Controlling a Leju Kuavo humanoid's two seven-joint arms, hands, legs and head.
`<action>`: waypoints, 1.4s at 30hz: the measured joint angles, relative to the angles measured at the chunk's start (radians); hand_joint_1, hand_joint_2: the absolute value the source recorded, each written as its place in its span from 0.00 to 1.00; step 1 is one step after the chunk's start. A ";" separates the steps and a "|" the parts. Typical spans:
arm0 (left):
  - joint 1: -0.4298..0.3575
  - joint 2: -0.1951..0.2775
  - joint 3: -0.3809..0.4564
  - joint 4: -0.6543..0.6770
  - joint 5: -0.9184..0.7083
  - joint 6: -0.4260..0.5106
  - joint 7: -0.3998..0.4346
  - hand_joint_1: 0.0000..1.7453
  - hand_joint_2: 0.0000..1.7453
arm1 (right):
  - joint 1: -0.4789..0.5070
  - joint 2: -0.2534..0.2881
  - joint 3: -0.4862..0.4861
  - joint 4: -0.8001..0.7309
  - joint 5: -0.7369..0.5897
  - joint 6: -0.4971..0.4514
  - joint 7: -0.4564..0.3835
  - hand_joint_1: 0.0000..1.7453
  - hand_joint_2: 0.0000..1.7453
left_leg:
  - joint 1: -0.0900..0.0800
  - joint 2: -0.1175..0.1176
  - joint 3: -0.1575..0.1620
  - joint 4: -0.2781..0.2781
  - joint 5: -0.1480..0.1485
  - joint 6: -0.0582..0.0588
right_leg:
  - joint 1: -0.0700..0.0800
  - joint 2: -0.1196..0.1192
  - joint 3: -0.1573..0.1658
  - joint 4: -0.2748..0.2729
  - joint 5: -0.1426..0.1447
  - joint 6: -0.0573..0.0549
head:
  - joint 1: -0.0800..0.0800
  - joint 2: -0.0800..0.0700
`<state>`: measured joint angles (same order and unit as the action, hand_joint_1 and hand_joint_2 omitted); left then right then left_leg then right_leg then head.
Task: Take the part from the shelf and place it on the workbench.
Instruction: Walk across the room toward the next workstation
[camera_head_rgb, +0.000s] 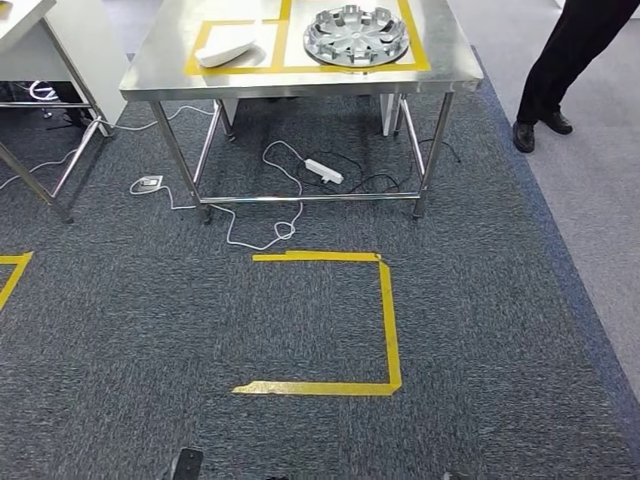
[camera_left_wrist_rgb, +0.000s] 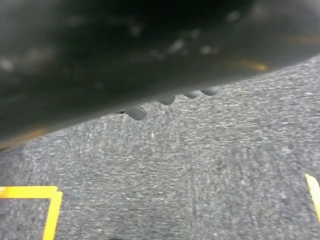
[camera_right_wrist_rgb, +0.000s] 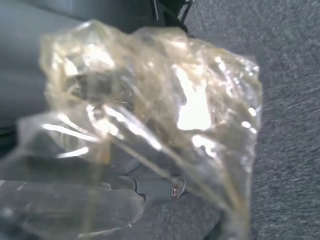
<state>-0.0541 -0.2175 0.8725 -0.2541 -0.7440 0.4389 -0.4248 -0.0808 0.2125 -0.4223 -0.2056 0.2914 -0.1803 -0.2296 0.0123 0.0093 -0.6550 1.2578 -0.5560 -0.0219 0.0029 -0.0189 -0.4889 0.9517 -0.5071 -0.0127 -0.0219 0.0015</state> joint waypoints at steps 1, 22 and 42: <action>0.000 0.000 0.000 0.000 0.002 -0.006 -0.003 0.00 0.00 | 0.001 0.000 0.000 0.000 0.002 0.000 -0.003 0.00 0.00 | -0.001 0.004 0.042 -0.055 0.027 0.004 | 0.002 -0.005 -0.008 0.007 0.002 0.000 | 0.000 0.000; 0.007 -0.003 0.016 0.000 0.053 -0.131 -0.055 0.00 0.00 | 0.024 -0.018 0.001 0.000 0.038 0.006 -0.031 0.00 0.00 | -0.007 -0.095 0.075 -0.267 0.121 0.025 | -0.007 0.072 0.013 0.006 -0.026 0.024 | 0.006 0.000; 0.032 -0.016 0.128 -0.001 0.098 -0.209 -0.070 0.00 0.00 | 0.059 -0.044 0.012 0.000 0.092 0.022 -0.109 0.00 0.00 | -0.010 0.002 0.103 -0.275 0.086 0.064 | -0.003 -0.001 -0.084 0.204 -0.135 0.044 | -0.001 0.000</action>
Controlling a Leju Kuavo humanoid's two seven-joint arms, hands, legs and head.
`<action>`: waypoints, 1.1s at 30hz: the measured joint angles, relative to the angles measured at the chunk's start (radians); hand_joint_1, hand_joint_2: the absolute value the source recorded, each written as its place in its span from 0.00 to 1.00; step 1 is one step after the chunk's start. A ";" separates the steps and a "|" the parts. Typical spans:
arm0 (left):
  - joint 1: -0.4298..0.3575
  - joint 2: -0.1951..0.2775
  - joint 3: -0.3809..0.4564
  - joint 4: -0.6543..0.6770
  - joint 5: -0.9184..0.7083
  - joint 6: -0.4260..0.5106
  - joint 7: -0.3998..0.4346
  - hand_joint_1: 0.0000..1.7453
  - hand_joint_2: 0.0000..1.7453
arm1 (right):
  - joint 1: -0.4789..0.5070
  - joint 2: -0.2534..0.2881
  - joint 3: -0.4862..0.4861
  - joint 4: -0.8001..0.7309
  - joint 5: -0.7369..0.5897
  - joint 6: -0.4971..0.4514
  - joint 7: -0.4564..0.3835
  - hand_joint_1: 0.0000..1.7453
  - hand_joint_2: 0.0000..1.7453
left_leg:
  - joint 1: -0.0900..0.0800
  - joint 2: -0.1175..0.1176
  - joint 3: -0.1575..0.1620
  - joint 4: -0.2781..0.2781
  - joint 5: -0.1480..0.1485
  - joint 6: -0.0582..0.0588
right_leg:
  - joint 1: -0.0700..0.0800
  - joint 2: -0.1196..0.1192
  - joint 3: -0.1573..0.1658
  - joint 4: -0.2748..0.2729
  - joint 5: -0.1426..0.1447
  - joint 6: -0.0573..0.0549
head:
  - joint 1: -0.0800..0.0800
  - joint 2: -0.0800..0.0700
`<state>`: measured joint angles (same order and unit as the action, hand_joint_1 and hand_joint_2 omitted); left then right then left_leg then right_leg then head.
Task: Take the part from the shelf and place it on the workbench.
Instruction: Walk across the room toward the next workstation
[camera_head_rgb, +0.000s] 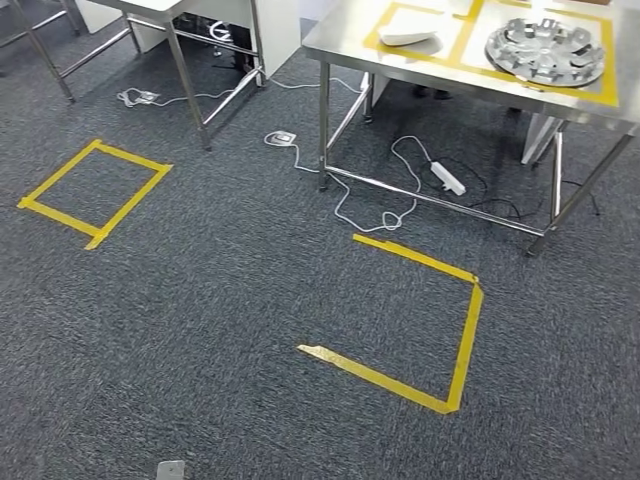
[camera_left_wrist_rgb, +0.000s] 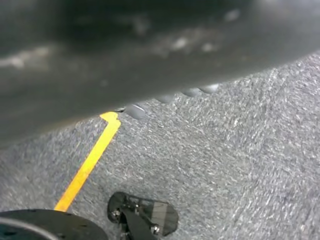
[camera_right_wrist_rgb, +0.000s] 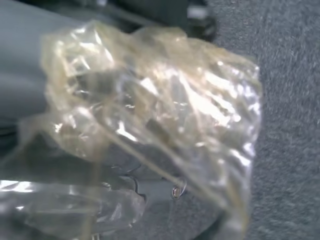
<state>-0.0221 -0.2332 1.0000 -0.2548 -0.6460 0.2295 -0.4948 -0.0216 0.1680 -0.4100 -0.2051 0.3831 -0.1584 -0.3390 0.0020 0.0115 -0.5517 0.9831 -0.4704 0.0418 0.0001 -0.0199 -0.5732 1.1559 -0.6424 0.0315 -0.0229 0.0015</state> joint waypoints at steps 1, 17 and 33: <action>-0.001 0.000 0.002 0.000 -0.003 -0.001 -0.001 0.00 0.00 | 0.003 -0.003 0.001 0.000 0.001 0.002 -0.003 0.00 0.00 | 0.000 -0.013 -0.004 0.000 0.003 0.002 | -0.001 0.011 -0.031 0.068 -0.027 0.001 | 0.000 0.000; -0.001 0.001 0.016 0.000 -0.029 0.001 -0.011 0.00 0.00 | 0.015 -0.020 0.002 0.002 0.002 0.008 -0.011 0.00 0.00 | 0.002 -0.021 -0.144 0.288 -0.128 -0.064 | -0.009 -0.012 0.082 -0.186 0.121 -0.040 | -0.016 0.000; -0.003 -0.008 0.018 0.000 -0.044 0.015 -0.003 0.00 0.00 | 0.014 -0.020 0.000 0.004 -0.006 0.004 -0.012 0.00 0.00 | -0.007 -0.031 -0.001 -0.002 -0.002 -0.002 | -0.004 0.016 -0.055 0.115 -0.030 0.003 | -0.012 0.000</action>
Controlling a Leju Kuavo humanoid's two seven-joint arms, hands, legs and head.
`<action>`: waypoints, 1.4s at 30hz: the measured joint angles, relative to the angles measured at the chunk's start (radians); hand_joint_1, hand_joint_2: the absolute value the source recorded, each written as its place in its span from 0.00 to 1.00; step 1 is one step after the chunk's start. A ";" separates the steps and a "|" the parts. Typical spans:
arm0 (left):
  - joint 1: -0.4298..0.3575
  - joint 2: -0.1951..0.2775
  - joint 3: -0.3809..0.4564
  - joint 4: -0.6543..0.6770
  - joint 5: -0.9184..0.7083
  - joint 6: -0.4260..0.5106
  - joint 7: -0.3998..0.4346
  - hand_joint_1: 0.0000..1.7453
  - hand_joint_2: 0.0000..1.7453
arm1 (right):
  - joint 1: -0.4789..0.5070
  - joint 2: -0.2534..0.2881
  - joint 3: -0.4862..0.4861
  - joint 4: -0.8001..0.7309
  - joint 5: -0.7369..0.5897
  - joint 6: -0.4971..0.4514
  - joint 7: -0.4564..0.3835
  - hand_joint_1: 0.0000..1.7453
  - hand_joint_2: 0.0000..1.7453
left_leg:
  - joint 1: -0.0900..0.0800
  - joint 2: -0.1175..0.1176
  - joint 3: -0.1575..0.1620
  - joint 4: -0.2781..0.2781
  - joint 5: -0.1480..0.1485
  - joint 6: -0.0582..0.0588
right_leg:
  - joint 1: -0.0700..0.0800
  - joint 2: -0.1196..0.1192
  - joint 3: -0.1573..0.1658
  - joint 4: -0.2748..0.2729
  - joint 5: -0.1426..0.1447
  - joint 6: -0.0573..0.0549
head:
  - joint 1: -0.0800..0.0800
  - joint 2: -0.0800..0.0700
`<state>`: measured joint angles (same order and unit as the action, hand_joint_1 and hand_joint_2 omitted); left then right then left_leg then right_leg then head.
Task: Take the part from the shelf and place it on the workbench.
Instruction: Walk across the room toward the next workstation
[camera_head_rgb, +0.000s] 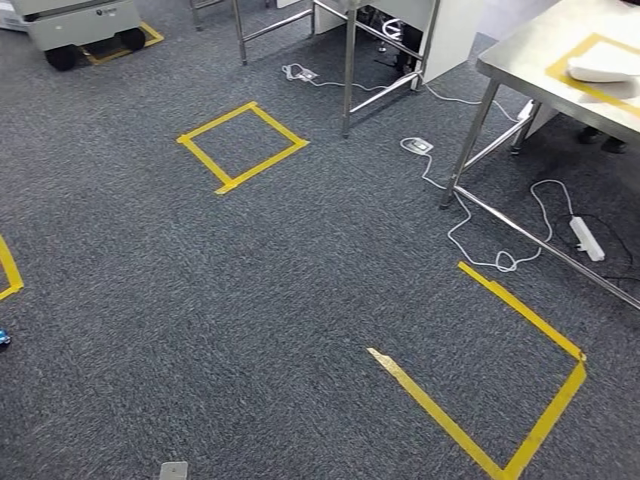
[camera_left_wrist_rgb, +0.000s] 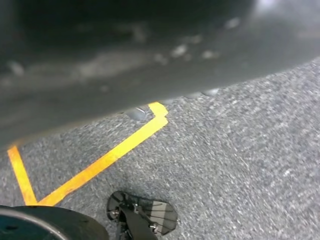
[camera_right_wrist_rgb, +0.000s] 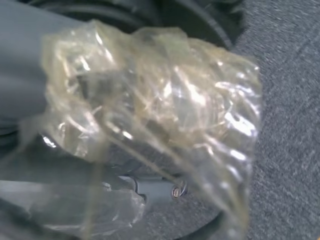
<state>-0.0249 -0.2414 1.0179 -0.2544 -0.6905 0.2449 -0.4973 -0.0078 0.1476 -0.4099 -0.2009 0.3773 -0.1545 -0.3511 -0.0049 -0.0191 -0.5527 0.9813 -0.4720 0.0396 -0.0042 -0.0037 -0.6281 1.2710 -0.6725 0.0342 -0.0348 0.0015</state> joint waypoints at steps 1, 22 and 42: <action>0.001 -0.001 0.000 0.000 0.000 0.000 0.000 0.00 0.00 | 0.001 0.000 -0.001 0.000 0.000 0.000 0.000 0.00 0.00 | 0.000 -0.015 0.000 0.001 0.000 -0.001 | -0.001 0.002 0.006 -0.018 0.024 0.000 | 0.000 0.000; 0.002 -0.003 0.010 0.000 -0.016 -0.001 0.001 0.00 0.00 | 0.004 -0.001 -0.009 0.003 0.000 0.005 -0.012 0.00 0.00 | -0.004 0.090 -0.004 0.024 -0.012 -0.041 | 0.001 -0.104 0.138 -0.281 0.125 -0.019 | -0.015 0.000; 0.006 -0.004 0.014 0.000 -0.018 -0.020 0.004 0.00 0.00 | 0.004 -0.002 -0.013 0.004 0.007 0.007 -0.043 0.00 0.00 | 0.005 -0.072 -0.034 0.052 -0.020 -0.053 | -0.016 0.038 0.121 -0.283 0.149 -0.027 | -0.016 0.000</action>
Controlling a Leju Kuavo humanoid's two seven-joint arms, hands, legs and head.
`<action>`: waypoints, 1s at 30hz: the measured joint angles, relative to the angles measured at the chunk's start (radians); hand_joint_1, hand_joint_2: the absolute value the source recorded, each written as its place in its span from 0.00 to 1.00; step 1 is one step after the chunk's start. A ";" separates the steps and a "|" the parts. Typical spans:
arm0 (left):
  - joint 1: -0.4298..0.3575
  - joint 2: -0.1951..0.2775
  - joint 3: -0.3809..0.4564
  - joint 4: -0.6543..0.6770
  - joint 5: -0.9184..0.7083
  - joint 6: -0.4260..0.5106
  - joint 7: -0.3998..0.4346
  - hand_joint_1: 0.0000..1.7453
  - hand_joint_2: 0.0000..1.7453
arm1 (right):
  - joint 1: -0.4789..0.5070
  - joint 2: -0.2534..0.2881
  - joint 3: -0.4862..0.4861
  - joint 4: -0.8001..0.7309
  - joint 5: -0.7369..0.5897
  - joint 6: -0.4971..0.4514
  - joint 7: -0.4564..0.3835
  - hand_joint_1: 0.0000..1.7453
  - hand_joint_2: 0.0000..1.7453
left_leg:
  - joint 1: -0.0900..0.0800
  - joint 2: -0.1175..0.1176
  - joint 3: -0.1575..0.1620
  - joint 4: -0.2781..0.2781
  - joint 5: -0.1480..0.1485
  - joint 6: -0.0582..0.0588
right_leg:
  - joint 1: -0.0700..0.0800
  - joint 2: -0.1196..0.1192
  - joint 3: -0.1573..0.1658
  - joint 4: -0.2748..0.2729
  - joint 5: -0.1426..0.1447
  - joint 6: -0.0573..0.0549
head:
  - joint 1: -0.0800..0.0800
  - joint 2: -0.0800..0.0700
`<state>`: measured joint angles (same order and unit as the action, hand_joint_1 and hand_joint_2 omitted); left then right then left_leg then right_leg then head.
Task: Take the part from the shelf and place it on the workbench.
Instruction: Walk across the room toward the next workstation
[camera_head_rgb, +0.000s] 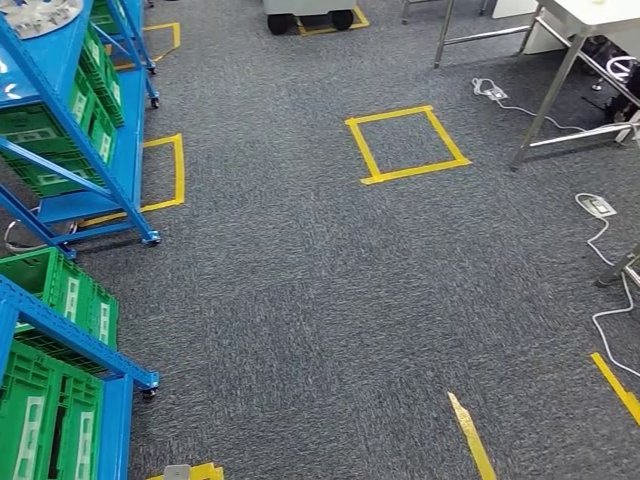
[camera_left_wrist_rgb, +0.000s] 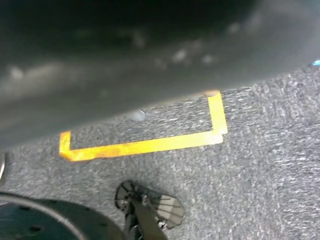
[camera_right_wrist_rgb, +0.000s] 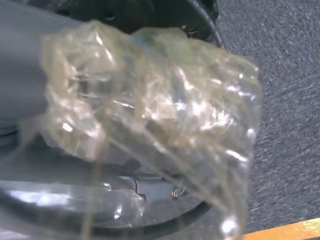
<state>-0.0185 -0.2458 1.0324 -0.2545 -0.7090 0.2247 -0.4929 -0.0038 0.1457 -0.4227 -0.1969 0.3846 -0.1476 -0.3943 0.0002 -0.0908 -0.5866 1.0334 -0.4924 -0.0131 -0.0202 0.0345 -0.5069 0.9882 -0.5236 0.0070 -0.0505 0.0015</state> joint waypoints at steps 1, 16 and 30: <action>-0.001 0.000 0.000 0.000 -0.001 0.000 0.000 0.00 0.00 | 0.001 0.000 0.000 0.000 0.000 0.001 -0.001 0.00 0.00 | 0.000 0.028 -0.022 0.048 -0.029 -0.004 | 0.000 -0.015 0.002 -0.003 0.001 -0.005 | -0.004 0.000; -0.001 0.000 0.000 0.000 -0.016 0.000 0.000 0.00 0.00 | -0.006 -0.002 0.000 0.000 0.002 0.005 -0.008 0.00 0.00 | -0.006 0.118 0.027 -0.036 0.016 0.034 | 0.012 -0.106 0.002 0.061 -0.081 0.029 | -0.002 0.000; -0.001 -0.003 0.002 0.000 -0.023 -0.001 -0.001 0.00 0.00 | 0.001 -0.012 -0.002 0.001 0.004 0.018 -0.016 0.00 0.00 | -0.002 -0.008 0.015 -0.010 0.001 0.004 | 0.004 0.013 -0.021 0.020 -0.004 0.003 | -0.002 0.000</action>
<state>-0.0193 -0.2491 1.0342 -0.2545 -0.7317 0.2241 -0.4940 -0.0030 0.1333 -0.4246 -0.1957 0.3886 -0.1294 -0.4103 -0.0022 -0.0993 -0.5719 1.0229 -0.4918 -0.0095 -0.0164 0.0478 -0.5278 1.0079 -0.5273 0.0101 -0.0523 0.0015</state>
